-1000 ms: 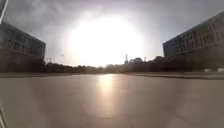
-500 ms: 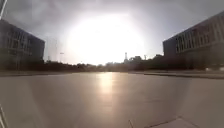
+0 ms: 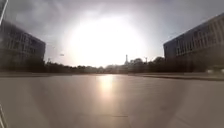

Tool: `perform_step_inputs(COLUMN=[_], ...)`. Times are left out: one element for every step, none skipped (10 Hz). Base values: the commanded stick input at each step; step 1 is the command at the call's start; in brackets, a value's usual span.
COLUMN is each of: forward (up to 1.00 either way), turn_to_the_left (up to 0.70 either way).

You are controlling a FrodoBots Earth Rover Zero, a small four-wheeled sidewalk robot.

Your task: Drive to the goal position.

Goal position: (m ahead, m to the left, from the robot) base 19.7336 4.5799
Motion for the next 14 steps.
perform_step_inputs(forward=[0.70,0.70,0.70,0.70,0.70,0.70,0.70,0.70,0.70,0.70,0.70,0.70,0.70,0.70], turn_to_the_left=[0.00,0.00,0.00,0.00,0.00,0.00,0.00,0.00,0.00,0.19,0.35,0.35,0.28,0.19])
